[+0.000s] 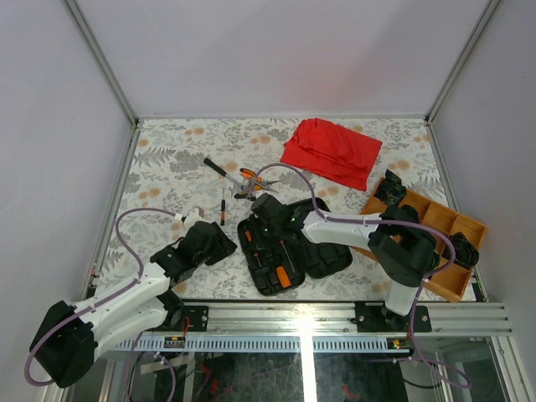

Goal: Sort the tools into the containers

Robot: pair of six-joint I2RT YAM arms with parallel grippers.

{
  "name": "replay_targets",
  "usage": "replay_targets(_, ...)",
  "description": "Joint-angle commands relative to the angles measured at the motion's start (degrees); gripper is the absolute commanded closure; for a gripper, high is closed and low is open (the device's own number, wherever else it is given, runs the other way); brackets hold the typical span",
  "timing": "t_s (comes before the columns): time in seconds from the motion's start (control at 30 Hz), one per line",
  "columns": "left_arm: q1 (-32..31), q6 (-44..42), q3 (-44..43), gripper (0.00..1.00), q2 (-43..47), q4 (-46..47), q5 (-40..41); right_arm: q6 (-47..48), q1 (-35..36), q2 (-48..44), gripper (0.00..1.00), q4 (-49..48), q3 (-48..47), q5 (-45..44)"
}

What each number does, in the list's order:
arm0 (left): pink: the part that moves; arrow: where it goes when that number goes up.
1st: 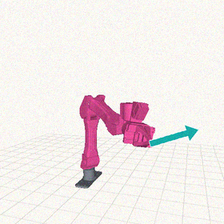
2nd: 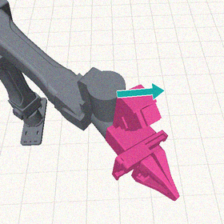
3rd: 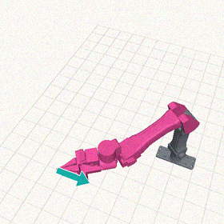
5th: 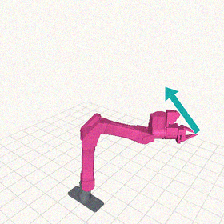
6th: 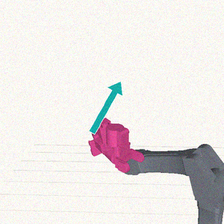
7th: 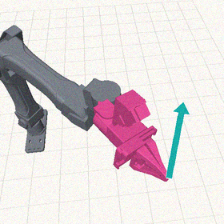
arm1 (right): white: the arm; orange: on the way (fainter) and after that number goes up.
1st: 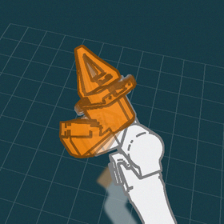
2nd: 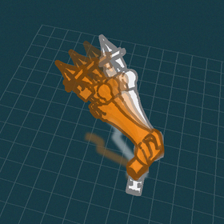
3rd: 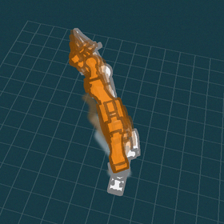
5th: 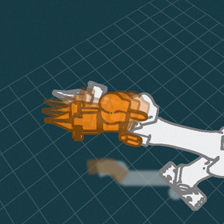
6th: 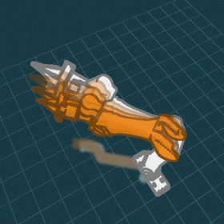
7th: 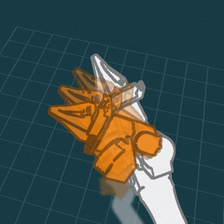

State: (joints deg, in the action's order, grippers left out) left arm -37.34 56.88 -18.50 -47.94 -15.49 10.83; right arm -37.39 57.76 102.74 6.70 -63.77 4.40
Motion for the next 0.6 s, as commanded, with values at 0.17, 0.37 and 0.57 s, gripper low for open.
replay_targets(0.17,0.4,0.4,-3.7,0.55,-3.7,-2.3,0.1,-2.0,-0.9,1.9,0.98,1.7,-5.1,-3.4)
replay_targets(0.37,0.5,1.0,-3.7,0.51,-1.9,-3.9,1.3,-3.0,-1.5,2.8,0.97,2.1,-5.5,-4.2)
replay_targets(0.57,0.5,0.8,-2.9,0.5,-1.7,-3.1,0.2,-2.6,-1.6,4.2,0.94,2.0,-6.9,-2.8)
